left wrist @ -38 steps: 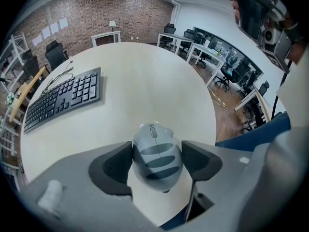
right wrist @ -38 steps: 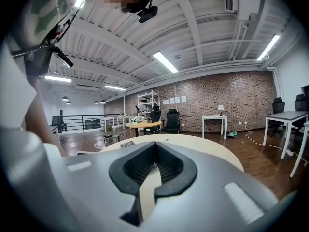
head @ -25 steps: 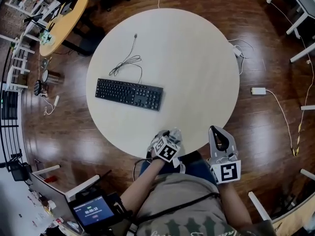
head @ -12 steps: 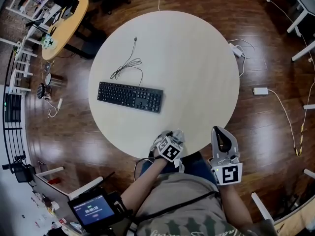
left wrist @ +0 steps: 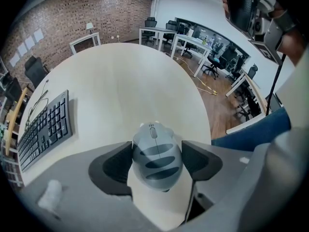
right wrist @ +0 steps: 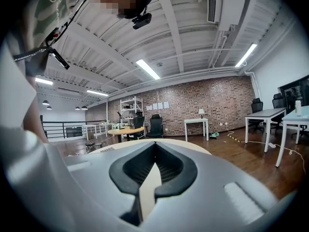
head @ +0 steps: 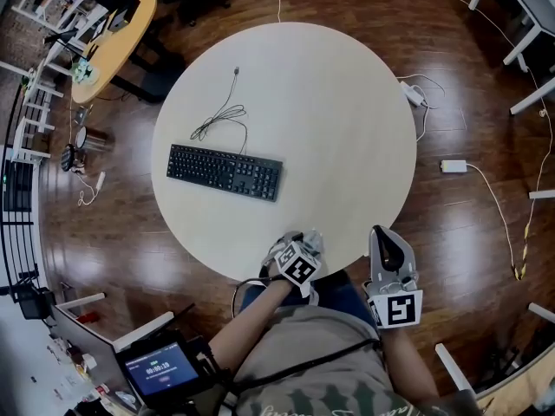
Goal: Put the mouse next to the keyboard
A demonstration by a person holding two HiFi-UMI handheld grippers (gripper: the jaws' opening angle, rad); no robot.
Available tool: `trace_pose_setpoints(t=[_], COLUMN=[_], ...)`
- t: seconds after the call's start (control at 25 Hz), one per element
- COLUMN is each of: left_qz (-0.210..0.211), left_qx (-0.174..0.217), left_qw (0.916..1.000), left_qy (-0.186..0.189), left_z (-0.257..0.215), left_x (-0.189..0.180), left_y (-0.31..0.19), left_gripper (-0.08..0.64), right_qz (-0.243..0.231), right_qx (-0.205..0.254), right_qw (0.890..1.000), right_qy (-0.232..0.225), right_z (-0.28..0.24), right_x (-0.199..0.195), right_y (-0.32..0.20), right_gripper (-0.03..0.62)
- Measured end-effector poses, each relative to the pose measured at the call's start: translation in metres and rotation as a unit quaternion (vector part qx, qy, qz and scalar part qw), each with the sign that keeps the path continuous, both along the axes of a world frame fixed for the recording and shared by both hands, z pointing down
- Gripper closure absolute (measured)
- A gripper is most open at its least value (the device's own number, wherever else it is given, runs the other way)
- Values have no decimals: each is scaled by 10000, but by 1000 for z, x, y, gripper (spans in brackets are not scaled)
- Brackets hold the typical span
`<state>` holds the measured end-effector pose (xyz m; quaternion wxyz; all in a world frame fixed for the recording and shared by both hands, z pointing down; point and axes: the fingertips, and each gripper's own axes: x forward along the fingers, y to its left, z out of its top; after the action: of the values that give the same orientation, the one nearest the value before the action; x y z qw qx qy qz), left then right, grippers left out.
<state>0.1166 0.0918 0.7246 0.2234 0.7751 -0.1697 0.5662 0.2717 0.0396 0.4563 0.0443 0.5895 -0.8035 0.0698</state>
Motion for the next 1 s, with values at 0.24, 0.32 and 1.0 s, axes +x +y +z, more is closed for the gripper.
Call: trace_pose_setpoints(t=[0.24,0.32,1.0], left_qz=[168,275,739], left_qx=[6,10,-48], left_qw=[9999,9996,9972], left_qy=[37,29,44], left_z=[-6,-7,-9], left_x=[12,16,45], left_y=[1,3,4], left_gripper=[227,227,227], right_qz=[45,106,547], right_qx=[10,-18,-248], right_qw=[10000,9999,9982], right_qy=[-3,21,-63], right_z=[-7,-7,2], right_x=[8,12,46], right_y=[-2,-2,0], right_gripper=[588,588,588])
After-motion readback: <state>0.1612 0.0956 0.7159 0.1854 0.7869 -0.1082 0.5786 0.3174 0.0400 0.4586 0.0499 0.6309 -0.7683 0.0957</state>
